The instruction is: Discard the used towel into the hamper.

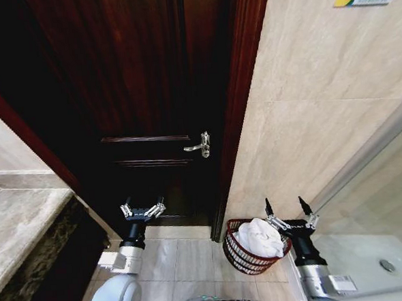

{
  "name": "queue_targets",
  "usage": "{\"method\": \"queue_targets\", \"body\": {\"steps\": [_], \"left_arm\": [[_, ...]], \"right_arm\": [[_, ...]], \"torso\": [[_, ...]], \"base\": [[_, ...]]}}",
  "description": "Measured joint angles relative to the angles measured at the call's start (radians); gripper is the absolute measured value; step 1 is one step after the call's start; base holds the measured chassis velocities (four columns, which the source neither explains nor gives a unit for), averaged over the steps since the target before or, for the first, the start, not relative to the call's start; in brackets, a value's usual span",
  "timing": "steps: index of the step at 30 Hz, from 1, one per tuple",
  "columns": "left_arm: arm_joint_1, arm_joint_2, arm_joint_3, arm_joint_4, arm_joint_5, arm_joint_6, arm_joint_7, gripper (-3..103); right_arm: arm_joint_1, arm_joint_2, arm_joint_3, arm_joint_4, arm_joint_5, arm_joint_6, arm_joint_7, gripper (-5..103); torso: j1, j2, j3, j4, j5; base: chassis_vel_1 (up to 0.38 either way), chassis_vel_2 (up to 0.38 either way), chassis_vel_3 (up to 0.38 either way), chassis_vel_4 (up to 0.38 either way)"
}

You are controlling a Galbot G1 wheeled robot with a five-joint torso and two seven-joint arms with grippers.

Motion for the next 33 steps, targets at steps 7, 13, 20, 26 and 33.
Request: {"method": "queue_targets", "body": {"steps": [7,13,20,26,33], "left_arm": [[0.000,0.000,0.000,0.000,0.000,0.000,0.000,100],[0.000,0.000,0.000,0.000,0.000,0.000,0.000,100],[0.000,0.000,0.000,0.000,0.000,0.000,0.000,100],[0.000,0.000,0.000,0.000,0.000,0.000,0.000,100],[0.000,0.000,0.000,0.000,0.000,0.000,0.000,100]], "right_arm": [[0.002,-0.005,-0.001,-0.014,0.011,0.014,0.003,100],[0.008,-0.010,-0.001,-0.020,0.019,0.016,-0.001,100],[0.008,-0.010,0.000,-0.021,0.019,0.016,-0.002,100],[0.009,-0.011,0.000,-0.022,0.019,0.016,-0.003,100],[0.009,-0.011,0.000,-0.022,0.020,0.016,-0.003,100]], "torso": [[0.000,0.000,0.000,0.0000,0.0000],[0.000,0.000,0.000,0.0000,0.0000],[0.000,0.000,0.000,0.0000,0.0000],[0.000,0.000,0.000,0.0000,0.0000],[0.000,0.000,0.000,0.0000,0.0000]], "base": [[0.000,0.000,0.000,0.000],[0.000,0.000,0.000,0.000],[0.000,0.000,0.000,0.000],[0.000,0.000,0.000,0.000],[0.000,0.000,0.000,0.000]]}}
